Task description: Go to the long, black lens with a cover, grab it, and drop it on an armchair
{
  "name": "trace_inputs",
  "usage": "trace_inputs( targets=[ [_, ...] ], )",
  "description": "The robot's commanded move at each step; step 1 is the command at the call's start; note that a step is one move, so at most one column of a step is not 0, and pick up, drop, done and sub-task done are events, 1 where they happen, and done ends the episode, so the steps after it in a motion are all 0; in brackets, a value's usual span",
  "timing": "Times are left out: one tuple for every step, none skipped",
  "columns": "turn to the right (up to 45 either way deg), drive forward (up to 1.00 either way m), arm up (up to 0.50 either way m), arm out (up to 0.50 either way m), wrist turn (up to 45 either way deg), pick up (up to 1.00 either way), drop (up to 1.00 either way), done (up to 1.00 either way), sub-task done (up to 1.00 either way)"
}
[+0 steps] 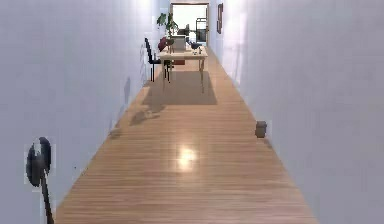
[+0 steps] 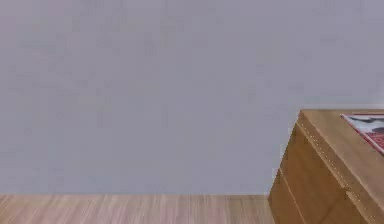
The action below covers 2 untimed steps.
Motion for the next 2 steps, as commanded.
trace_inputs(
  targets=[
    [9.0, 0.0, 0.0, 0.0, 0.0, 0.0, 0.0, 0.0, 0.0],
    [0.0, 1.0, 0.0, 0.0, 0.0, 0.0, 0.0, 0.0, 0.0]
  ],
)
